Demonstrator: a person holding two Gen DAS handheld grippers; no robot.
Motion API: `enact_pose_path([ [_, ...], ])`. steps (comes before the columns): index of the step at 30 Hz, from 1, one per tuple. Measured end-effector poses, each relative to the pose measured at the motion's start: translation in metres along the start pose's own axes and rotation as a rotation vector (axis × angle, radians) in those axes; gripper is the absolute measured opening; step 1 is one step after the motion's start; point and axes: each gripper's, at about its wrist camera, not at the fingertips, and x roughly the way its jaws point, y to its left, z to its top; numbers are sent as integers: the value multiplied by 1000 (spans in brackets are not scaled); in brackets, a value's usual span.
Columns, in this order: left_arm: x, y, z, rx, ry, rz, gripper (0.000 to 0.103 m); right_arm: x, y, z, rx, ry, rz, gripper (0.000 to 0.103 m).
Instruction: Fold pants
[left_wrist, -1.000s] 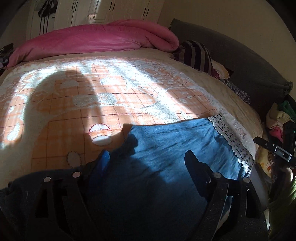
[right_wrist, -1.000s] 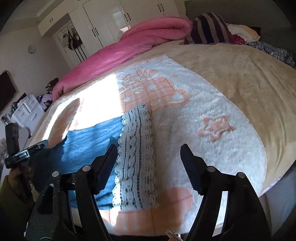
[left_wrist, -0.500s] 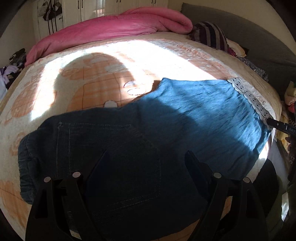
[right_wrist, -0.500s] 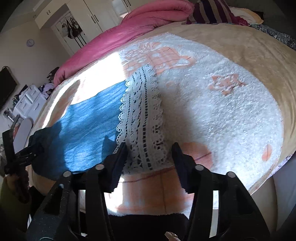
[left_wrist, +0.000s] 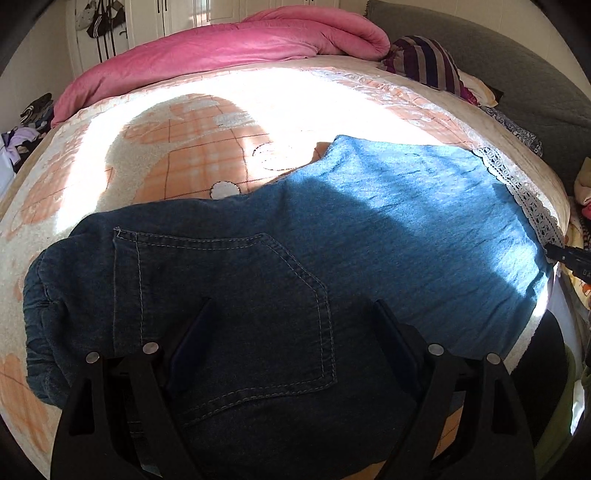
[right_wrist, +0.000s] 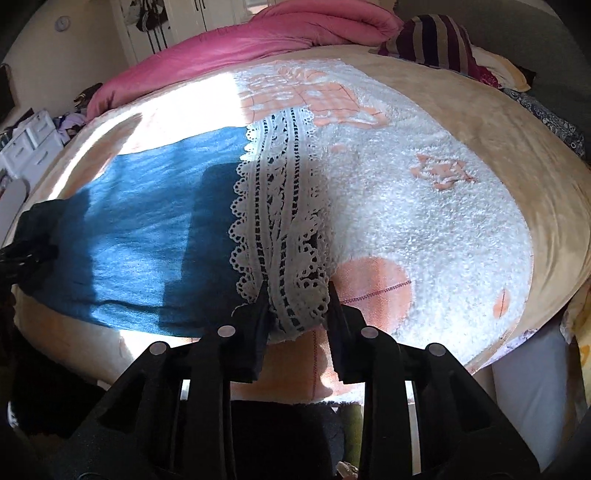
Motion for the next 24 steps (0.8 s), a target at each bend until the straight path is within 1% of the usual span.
enact_pose_path([
  [2,0,0,-2,2,-8,-2,84,-1,-3,0,15,-2,2,24],
  [3,1,1,-2,3,-11,-3,84,-2,-5,0,18,-3,1,28],
  [4,0,1,-3,3,-18,-4,84,-4,-7,1,27,-7,-2,34],
  [5,-1,1,-3,4,-22,-5,84,-8,-9,1,44,-13,-9,39],
  [6,-3,1,-4,0,-23,-4,84,-14,-12,2,60,-29,-15,43],
  [8,-10,2,-2,-22,-24,0,84,-30,-13,4,64,-80,-30,44],
  [9,-14,2,-1,-34,-27,-2,84,-38,-11,6,58,-112,-31,48],
  [10,-19,3,1,-48,-36,-8,85,-46,-6,9,48,-145,-30,53],
  [11,-25,2,3,-54,-50,-17,87,-52,0,12,31,-169,-22,55],
  [13,-34,-1,7,-48,-74,-28,88,-55,20,18,-27,-189,13,62],
  [16,-34,-13,11,-17,-74,-44,88,-46,62,22,-149,-181,58,66],
  [18,-28,-22,12,5,-51,-46,88,-33,92,23,-225,-152,81,69],
  [20,-19,-33,8,30,-22,-38,88,-20,116,22,-276,-115,99,70],
  [23,-3,-42,-1,67,25,-18,88,2,135,20,-320,-48,93,72],
  [24,0,-44,-6,84,26,-5,91,10,137,18,-326,-22,86,72],
])
